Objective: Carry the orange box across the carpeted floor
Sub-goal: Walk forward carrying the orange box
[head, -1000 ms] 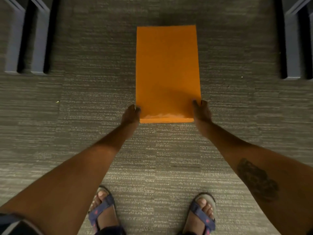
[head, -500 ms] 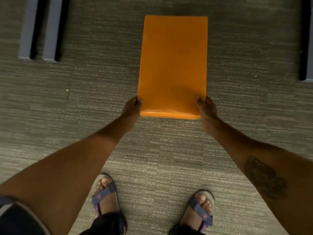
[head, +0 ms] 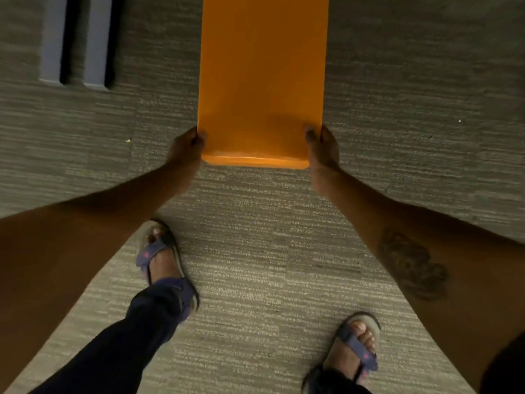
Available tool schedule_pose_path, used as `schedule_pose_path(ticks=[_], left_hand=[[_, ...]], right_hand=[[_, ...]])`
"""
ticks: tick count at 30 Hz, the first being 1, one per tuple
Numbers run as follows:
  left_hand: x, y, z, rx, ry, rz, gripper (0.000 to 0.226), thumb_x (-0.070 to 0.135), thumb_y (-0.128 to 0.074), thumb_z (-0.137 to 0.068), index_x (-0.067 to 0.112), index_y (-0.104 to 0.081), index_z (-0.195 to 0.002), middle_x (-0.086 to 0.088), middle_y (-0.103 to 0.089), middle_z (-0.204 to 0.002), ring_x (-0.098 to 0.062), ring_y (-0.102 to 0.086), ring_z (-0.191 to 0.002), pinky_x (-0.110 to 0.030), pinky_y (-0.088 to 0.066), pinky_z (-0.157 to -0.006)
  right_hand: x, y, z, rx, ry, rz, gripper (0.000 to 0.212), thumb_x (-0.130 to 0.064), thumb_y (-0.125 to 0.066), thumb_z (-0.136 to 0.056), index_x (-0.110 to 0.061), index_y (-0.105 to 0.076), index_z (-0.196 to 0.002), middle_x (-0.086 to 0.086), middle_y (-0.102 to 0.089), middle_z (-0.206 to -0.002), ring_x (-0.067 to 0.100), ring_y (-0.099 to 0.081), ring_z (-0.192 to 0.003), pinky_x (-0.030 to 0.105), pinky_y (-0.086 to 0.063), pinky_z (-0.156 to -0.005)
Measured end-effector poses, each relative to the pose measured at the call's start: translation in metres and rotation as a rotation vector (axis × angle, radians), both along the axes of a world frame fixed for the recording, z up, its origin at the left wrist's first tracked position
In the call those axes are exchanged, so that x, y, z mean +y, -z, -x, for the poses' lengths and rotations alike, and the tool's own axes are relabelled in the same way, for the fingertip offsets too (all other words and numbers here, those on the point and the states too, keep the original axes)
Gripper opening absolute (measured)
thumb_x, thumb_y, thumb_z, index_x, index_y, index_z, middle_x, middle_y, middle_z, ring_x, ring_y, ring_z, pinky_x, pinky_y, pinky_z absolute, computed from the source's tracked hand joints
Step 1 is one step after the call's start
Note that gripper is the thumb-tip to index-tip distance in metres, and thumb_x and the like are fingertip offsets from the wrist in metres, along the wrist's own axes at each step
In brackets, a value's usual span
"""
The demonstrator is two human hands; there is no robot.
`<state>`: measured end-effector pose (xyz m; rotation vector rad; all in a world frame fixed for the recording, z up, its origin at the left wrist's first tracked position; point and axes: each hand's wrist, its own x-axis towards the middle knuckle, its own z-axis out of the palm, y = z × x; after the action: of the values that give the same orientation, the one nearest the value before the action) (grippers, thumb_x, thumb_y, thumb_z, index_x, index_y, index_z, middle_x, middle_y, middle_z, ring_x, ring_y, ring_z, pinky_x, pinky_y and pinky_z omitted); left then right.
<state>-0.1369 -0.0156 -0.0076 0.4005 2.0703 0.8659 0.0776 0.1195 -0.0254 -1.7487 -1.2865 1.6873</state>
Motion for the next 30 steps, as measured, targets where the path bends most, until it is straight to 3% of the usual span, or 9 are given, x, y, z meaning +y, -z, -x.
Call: schedule_pose_path(ticks=[2,5,7,10,15,20,25,30], left_hand=[[0.006,0.001,0.019,0.010,0.030,-0.006,0.036,0.034,-0.040,-0.106,0.021,-0.058,-0.135,0.002,-0.061,-0.108,-0.023,-0.055,-0.105,-0.046,-0.048,-0.095],[0.014,0.005,0.044,-0.015,0.041,-0.021,0.026,0.032,-0.040,-0.106,0.027,-0.058,-0.124,-0.003,-0.060,-0.110,-0.025,-0.055,-0.105,-0.055,-0.048,-0.102],[0.020,0.006,0.056,-0.008,0.027,-0.014,0.024,0.032,-0.041,-0.106,0.029,-0.059,-0.121,-0.005,-0.059,-0.113,-0.031,-0.060,-0.108,-0.055,-0.049,-0.099],[0.028,0.007,0.076,0.005,0.047,-0.008,0.037,0.033,-0.040,-0.106,0.020,-0.058,-0.135,-0.003,-0.058,-0.117,-0.039,-0.058,-0.122,-0.056,-0.049,-0.104],[0.033,0.015,0.096,0.044,0.059,-0.043,0.040,0.035,-0.038,-0.107,0.018,-0.056,-0.139,0.003,-0.059,-0.117,-0.023,-0.057,-0.109,-0.055,-0.049,-0.105],[0.031,0.028,0.105,0.057,0.083,-0.041,0.040,0.036,-0.037,-0.107,0.014,-0.059,-0.131,-0.002,-0.065,-0.108,-0.029,-0.059,-0.103,-0.049,-0.052,-0.093],[0.031,0.033,0.109,0.089,0.082,-0.035,0.030,0.037,-0.038,-0.106,0.020,-0.063,-0.111,-0.005,-0.063,-0.103,-0.030,-0.061,-0.100,-0.050,-0.053,-0.093],[0.033,0.035,0.109,0.121,0.101,-0.029,0.026,0.034,-0.036,-0.107,0.027,-0.061,-0.102,-0.023,-0.066,-0.118,-0.045,-0.062,-0.113,-0.062,-0.050,-0.100]], right_hand=[[0.004,0.000,0.018,-0.002,0.011,-0.010,0.031,-0.032,-0.050,-0.101,-0.019,-0.059,-0.128,0.000,-0.063,-0.121,0.019,-0.057,-0.110,0.040,-0.047,-0.098],[0.012,0.004,0.044,-0.020,0.008,-0.030,0.033,-0.034,-0.050,-0.100,-0.020,-0.058,-0.129,0.001,-0.063,-0.125,0.022,-0.058,-0.114,0.041,-0.046,-0.099],[0.018,0.009,0.058,-0.027,0.009,-0.046,0.033,-0.035,-0.051,-0.100,-0.021,-0.059,-0.128,0.002,-0.063,-0.126,0.022,-0.058,-0.114,0.040,-0.047,-0.098],[0.029,0.018,0.079,-0.042,0.027,-0.054,0.031,-0.036,-0.052,-0.099,-0.023,-0.061,-0.125,0.001,-0.064,-0.123,0.022,-0.058,-0.112,0.038,-0.047,-0.096],[0.035,0.027,0.102,-0.024,0.039,-0.074,0.028,-0.036,-0.051,-0.099,-0.027,-0.062,-0.123,-0.005,-0.064,-0.115,0.015,-0.056,-0.105,0.029,-0.041,-0.085],[0.036,0.033,0.109,-0.044,0.019,-0.078,0.029,-0.039,-0.049,-0.099,-0.026,-0.061,-0.122,-0.005,-0.064,-0.114,0.016,-0.055,-0.103,0.029,-0.040,-0.081],[0.035,0.040,0.112,-0.049,-0.005,-0.127,0.029,-0.042,-0.047,-0.100,-0.026,-0.061,-0.120,-0.007,-0.060,-0.103,0.014,-0.054,-0.095,0.030,-0.041,-0.078],[0.035,0.040,0.115,-0.048,-0.010,-0.140,0.030,-0.041,-0.046,-0.100,-0.023,-0.059,-0.120,-0.006,-0.060,-0.101,0.015,-0.054,-0.092,0.030,-0.043,-0.076]])
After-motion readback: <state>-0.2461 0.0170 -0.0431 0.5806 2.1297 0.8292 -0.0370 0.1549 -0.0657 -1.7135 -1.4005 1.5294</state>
